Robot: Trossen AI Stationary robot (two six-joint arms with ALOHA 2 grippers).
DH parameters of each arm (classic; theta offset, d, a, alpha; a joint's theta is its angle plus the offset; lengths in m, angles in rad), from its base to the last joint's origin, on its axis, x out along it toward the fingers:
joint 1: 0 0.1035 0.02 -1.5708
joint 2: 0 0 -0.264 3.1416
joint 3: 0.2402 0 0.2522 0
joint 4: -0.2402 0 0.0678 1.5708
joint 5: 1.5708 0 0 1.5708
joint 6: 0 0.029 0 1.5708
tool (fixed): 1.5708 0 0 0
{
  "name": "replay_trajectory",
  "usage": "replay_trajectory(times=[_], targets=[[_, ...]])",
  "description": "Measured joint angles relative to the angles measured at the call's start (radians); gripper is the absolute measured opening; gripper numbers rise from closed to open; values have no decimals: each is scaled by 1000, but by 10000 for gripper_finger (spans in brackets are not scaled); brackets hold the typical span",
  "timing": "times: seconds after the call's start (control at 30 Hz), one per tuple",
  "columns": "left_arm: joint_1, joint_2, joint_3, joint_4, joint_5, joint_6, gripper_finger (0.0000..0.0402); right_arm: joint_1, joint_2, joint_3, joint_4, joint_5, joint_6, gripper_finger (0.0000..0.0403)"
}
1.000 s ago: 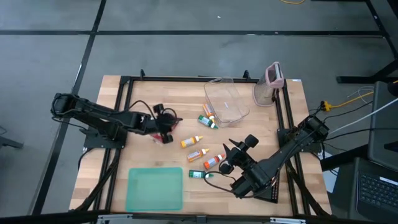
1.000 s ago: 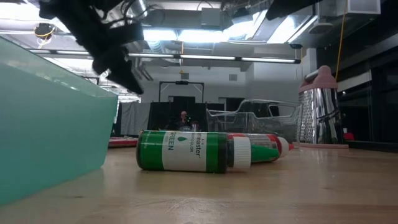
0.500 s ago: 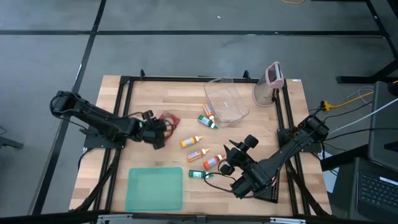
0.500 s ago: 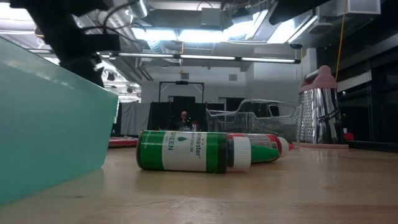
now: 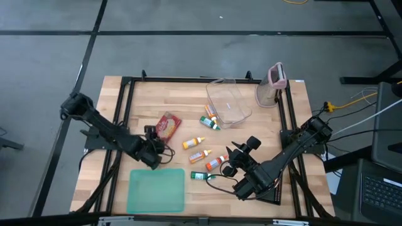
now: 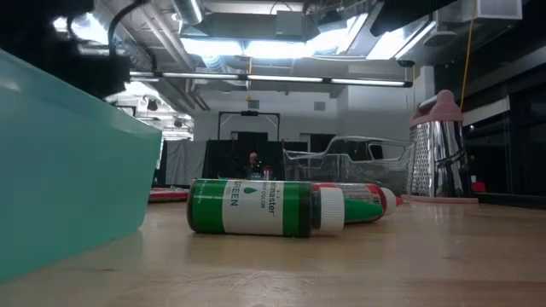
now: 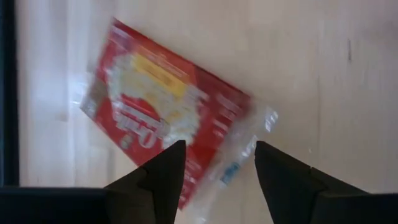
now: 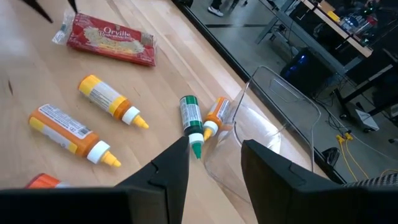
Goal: Pick & Place Food Item
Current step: Put the red popcorn pack into the blue bin
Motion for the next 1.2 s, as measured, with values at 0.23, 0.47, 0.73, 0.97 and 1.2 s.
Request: replay_trajectory(times=[0.23, 0.47, 0.73, 0.97, 1.2], targets=[[-41, 142, 0, 24, -24, 19, 226, 0, 0, 0, 0, 0, 0, 146], [-69, 217, 3, 30, -107, -6, 232, 0, 0, 0, 0, 0, 0, 146], [-45, 240, 3, 31, -119, 1, 223, 0, 0, 0, 0, 0, 0, 146], [-16, 242, 0, 48, -134, -1, 202, 0, 0, 0, 1, -26, -1, 146], [15, 244, -2, 67, -116, -32, 121, 0, 0, 0, 7, -31, -1, 146]])
